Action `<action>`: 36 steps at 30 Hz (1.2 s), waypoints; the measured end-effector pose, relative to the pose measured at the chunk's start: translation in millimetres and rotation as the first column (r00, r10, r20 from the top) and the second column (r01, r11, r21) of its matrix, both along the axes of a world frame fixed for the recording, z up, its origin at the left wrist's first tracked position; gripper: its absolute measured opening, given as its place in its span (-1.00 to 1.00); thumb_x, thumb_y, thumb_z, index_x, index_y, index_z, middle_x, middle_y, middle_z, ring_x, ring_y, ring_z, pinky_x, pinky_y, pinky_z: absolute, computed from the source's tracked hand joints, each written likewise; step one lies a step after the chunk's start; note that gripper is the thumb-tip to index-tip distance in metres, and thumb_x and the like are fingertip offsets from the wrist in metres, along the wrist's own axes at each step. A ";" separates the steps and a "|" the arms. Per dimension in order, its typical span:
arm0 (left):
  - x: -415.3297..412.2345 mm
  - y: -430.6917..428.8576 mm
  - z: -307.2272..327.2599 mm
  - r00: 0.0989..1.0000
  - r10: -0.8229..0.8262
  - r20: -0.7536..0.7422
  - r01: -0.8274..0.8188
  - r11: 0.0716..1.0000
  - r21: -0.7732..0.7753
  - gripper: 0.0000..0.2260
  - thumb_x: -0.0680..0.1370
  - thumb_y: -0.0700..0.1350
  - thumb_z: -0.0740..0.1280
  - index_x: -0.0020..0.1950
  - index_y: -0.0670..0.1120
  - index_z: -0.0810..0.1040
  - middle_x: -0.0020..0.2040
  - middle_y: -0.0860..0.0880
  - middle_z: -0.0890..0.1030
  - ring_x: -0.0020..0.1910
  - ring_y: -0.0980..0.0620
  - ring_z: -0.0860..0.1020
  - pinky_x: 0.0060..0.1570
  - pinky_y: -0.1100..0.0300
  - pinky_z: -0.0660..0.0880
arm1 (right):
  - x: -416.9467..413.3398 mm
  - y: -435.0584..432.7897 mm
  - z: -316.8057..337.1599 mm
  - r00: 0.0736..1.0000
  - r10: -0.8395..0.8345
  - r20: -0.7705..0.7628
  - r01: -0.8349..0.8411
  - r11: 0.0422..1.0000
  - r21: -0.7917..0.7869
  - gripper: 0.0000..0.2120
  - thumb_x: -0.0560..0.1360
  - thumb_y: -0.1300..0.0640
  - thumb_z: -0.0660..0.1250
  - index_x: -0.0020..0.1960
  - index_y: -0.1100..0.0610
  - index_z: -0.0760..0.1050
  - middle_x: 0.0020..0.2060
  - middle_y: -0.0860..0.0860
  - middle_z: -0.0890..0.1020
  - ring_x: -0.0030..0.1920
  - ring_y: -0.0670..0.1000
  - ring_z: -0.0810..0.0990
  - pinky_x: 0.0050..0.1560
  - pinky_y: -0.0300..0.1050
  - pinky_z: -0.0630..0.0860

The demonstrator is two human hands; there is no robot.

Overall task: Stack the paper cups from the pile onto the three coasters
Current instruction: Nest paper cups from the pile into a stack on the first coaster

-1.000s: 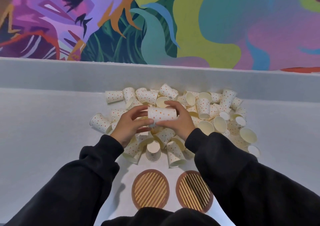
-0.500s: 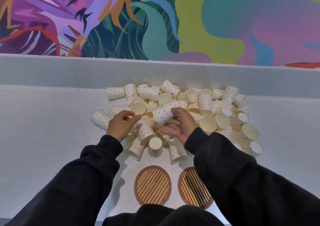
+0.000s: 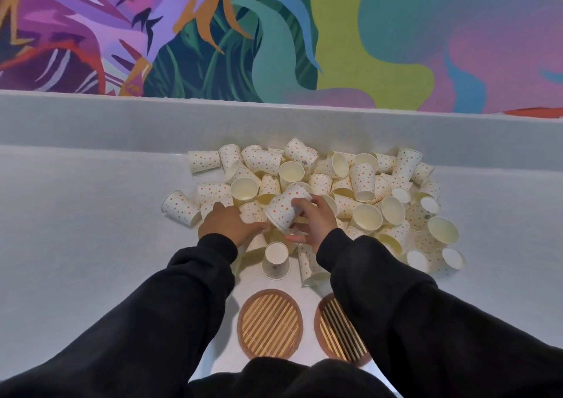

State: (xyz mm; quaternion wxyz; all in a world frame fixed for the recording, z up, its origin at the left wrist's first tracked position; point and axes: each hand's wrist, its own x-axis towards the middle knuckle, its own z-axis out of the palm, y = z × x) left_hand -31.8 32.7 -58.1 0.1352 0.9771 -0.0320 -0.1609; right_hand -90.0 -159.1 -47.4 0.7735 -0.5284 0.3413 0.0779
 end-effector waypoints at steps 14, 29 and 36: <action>6.8 35.0 0.4 0.985 -0.038 0.166 0.086 0.952 -0.294 -0.72 0.51 -0.09 0.44 0.22 0.04 0.62 0.13 0.00 0.59 0.01 -0.01 0.56 0.07 0.02 0.56 | -3.5 3.8 -8.1 1.000 0.008 0.002 -0.008 1.000 0.009 -0.49 0.52 0.09 0.51 0.40 -0.03 0.42 0.25 0.14 0.55 0.12 0.29 0.67 -0.04 0.30 0.70; -82.6 104.9 -33.5 0.981 0.132 -0.143 -0.124 0.990 0.067 -0.15 0.32 0.42 0.46 0.50 0.09 0.32 0.37 -0.02 0.48 0.27 -0.07 0.53 0.17 0.00 0.56 | 2.6 42.7 -4.0 0.983 0.143 0.116 -0.132 0.986 -0.099 -0.51 0.49 0.06 0.53 0.37 -0.03 0.45 0.21 0.13 0.62 0.05 0.21 0.74 -0.05 0.21 0.72; -80.4 92.9 -17.6 0.972 0.174 -0.157 -0.232 0.812 -0.535 -0.45 0.38 0.08 0.60 0.32 0.08 0.51 0.13 0.11 0.60 0.09 0.06 0.55 0.03 0.16 0.49 | -0.8 49.5 1.4 0.977 0.170 0.132 -0.159 0.984 -0.083 -0.54 0.50 0.05 0.53 0.35 -0.06 0.46 0.20 0.12 0.63 0.03 0.22 0.75 -0.01 0.21 0.72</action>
